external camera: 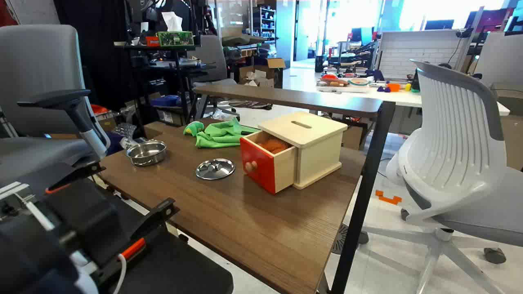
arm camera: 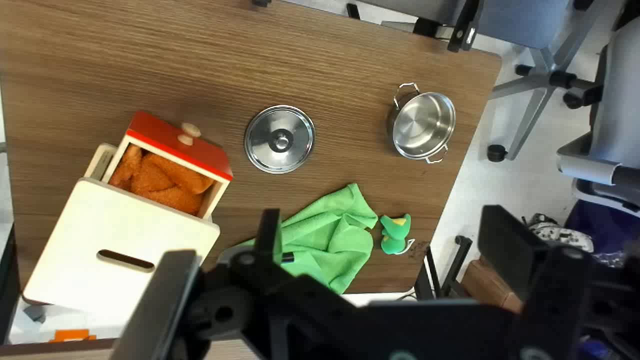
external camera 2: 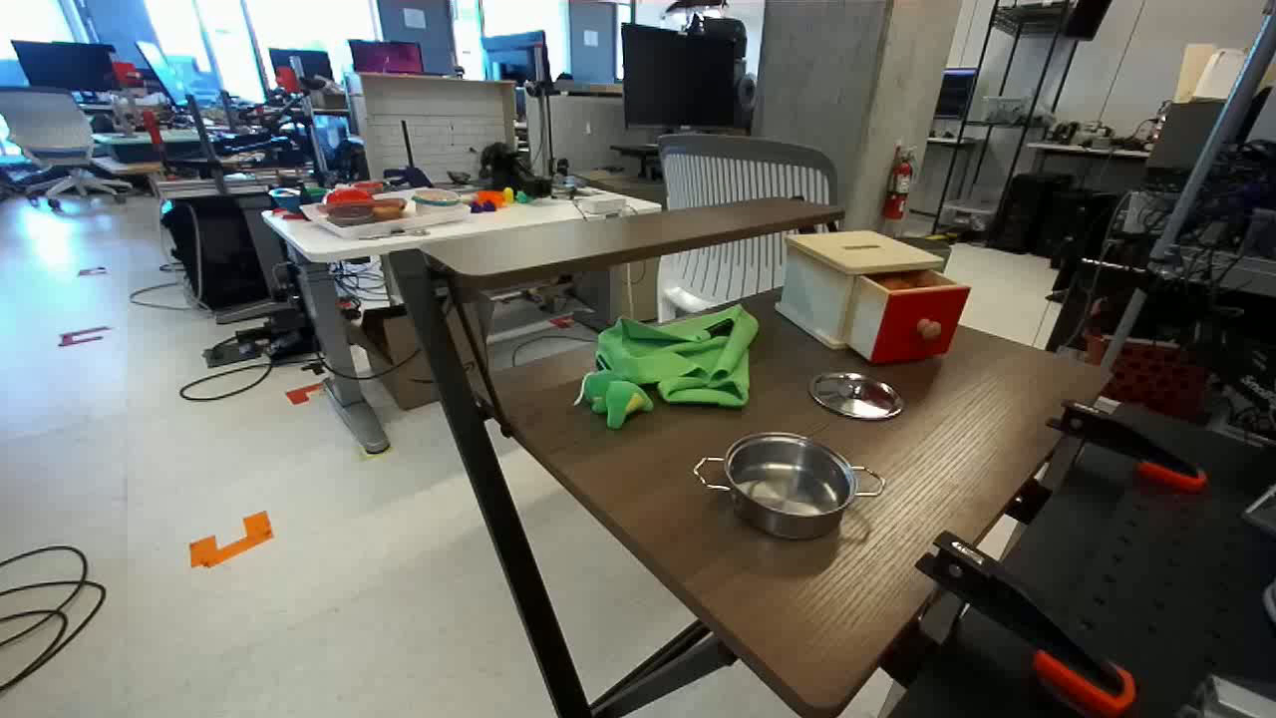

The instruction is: Put the green plush toy in the silver pot.

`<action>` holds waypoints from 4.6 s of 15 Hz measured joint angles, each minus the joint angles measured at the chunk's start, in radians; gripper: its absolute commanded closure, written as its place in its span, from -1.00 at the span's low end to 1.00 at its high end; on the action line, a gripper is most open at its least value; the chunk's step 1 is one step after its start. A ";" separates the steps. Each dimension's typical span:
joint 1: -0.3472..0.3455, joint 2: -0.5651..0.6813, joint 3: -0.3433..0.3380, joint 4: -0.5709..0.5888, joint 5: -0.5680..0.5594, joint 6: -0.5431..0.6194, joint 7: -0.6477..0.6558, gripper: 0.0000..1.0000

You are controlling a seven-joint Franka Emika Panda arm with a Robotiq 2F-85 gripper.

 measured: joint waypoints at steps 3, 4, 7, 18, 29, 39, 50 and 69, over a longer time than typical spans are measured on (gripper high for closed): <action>-0.017 0.002 0.021 0.001 0.000 0.000 -0.003 -1.00; -0.019 0.008 0.036 0.006 0.000 -0.001 -0.010 -1.00; -0.013 0.064 0.104 0.059 0.000 -0.007 -0.028 -1.00; 0.003 0.490 0.371 0.379 -0.089 -0.125 -0.025 -1.00; 0.075 0.758 0.464 0.524 -0.314 -0.050 0.208 -1.00; 0.096 0.810 0.471 0.557 -0.367 0.021 0.260 -1.00; 0.098 0.898 0.470 0.575 -0.378 0.108 0.348 -1.00; 0.162 1.071 0.468 0.748 -0.418 0.239 0.443 -1.00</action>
